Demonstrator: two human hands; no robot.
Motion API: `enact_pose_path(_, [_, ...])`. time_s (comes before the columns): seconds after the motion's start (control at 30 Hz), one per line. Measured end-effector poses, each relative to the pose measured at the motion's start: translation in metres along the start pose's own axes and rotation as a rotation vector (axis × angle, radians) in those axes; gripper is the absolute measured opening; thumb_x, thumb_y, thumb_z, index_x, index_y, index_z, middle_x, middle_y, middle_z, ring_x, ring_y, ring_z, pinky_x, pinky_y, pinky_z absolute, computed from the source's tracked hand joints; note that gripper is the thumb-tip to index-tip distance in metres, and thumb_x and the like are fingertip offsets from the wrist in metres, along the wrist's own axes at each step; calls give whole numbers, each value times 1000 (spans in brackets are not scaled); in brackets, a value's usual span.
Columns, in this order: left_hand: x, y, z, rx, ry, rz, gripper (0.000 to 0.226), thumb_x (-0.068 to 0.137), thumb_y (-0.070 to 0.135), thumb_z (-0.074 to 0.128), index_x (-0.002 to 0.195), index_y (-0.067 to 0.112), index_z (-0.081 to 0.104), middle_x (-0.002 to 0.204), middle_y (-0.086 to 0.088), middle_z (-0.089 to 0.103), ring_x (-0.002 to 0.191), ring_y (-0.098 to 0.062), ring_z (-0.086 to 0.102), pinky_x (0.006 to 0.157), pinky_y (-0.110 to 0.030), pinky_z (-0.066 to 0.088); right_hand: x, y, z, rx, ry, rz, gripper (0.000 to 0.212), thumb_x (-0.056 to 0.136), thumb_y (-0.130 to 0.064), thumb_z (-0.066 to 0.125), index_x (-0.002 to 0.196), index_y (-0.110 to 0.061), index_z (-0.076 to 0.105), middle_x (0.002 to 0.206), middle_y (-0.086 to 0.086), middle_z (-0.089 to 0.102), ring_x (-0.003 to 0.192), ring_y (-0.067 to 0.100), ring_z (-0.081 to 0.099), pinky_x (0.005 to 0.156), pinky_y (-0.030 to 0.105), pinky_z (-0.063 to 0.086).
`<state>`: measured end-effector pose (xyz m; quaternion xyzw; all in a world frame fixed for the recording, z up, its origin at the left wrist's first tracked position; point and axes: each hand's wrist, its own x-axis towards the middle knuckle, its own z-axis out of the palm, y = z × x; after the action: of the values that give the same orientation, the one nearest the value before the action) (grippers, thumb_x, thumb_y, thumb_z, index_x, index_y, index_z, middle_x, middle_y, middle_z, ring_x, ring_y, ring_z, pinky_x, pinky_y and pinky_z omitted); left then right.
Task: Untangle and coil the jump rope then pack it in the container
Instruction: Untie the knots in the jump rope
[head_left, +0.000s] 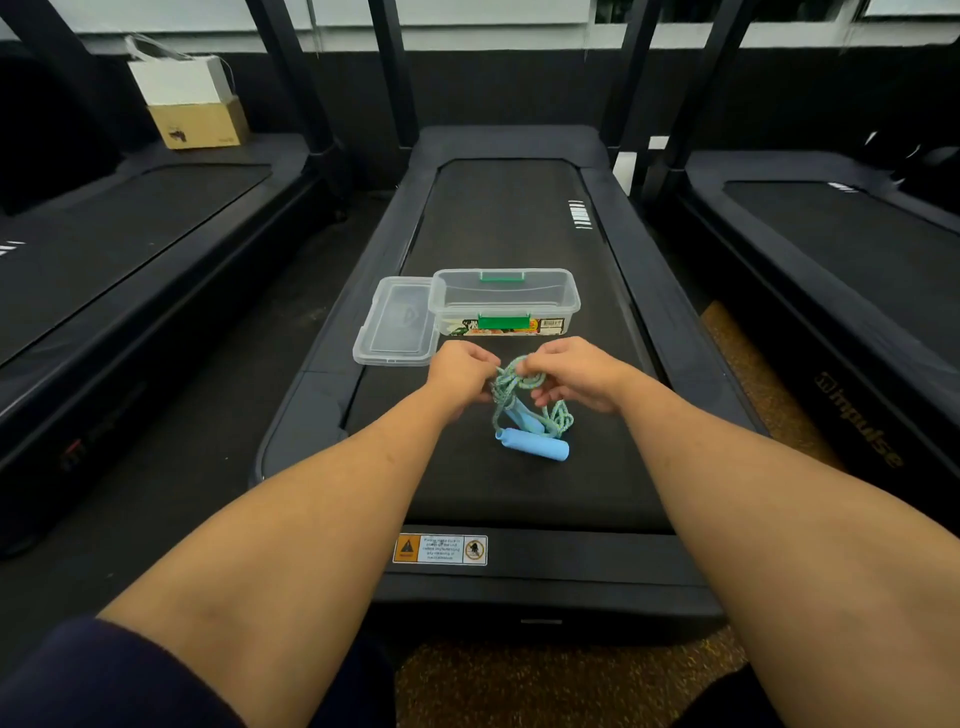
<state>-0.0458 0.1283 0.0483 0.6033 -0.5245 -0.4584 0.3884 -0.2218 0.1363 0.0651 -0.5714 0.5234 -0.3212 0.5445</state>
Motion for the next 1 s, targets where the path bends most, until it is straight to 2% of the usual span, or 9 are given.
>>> enact_pose_path(0.1, [-1, 5, 1, -87, -10, -9, 18, 87, -4, 62, 84, 13, 68, 79, -10, 65, 70, -21, 62, 59, -30, 53, 1, -2, 4, -257, -76, 3, 28, 86, -32, 77, 80, -7, 64, 70, 6, 64, 57, 15, 59, 56, 27, 52])
enact_pose_path(0.2, [1, 5, 0, -79, -22, 33, 21, 83, -9, 65, 86, 12, 69, 76, -9, 65, 68, -20, 56, 61, -29, 46, 1, 0, 4, -360, -62, -21, 29, 91, -33, 72, 77, -7, 69, 71, 5, 63, 53, 10, 52, 53, 23, 47])
enact_pose_path(0.33, [4, -1, -3, 6, 18, 20, 19, 83, -7, 65, 89, 10, 69, 86, -13, 69, 77, -23, 62, 74, -38, 56, 4, 8, -3, -167, 40, -42, 28, 93, -21, 69, 91, 7, 73, 78, 8, 71, 54, 14, 52, 55, 28, 47])
enact_pose_path(0.47, [1, -10, -2, 65, -98, -82, 23, 89, -10, 56, 108, 2, 62, 87, -17, 66, 63, -20, 64, 68, -36, 60, 2, 9, -8, 33, 65, -49, 19, 96, -21, 67, 88, -6, 76, 78, 9, 65, 50, 13, 49, 51, 26, 44])
enact_pose_path(0.63, [-2, -13, -2, 118, -156, -87, 25, 92, -9, 50, 110, 5, 60, 85, -15, 66, 62, -19, 64, 59, -30, 59, -2, 5, -10, 196, 31, -17, 18, 99, -25, 62, 103, -14, 76, 72, -3, 57, 54, 9, 42, 54, 24, 35])
enact_pose_path(0.77, [-4, -15, -4, 155, -187, -86, 19, 94, -2, 53, 107, 9, 60, 80, -10, 66, 59, -18, 62, 53, -29, 54, -2, 2, -13, 361, 8, -32, 18, 101, -28, 58, 102, -19, 74, 80, -4, 63, 65, 11, 48, 62, 24, 44])
enact_pose_path(0.8, [-3, -18, -5, 198, -174, -60, 21, 92, 1, 59, 111, 9, 61, 86, -10, 67, 62, -19, 62, 55, -30, 52, -2, 1, -14, 410, 6, -41, 18, 101, -28, 57, 103, -19, 73, 82, -4, 66, 68, 11, 51, 66, 25, 47])
enact_pose_path(0.9, [0, -21, -8, 308, -71, 61, 49, 84, 11, 71, 130, 15, 56, 113, -10, 62, 87, -22, 61, 71, -31, 50, -3, 0, -14, 493, 3, -52, 18, 101, -30, 57, 106, -20, 71, 86, -5, 71, 75, 13, 56, 77, 28, 51])
enact_pose_path(1.0, [-6, -7, -7, 110, -87, 157, 50, 88, 8, 64, 136, 18, 53, 122, -5, 58, 94, -12, 57, 79, -28, 48, -3, 1, -14, 485, 29, -40, 19, 101, -32, 56, 109, -22, 70, 90, -5, 73, 86, 13, 64, 83, 30, 51])
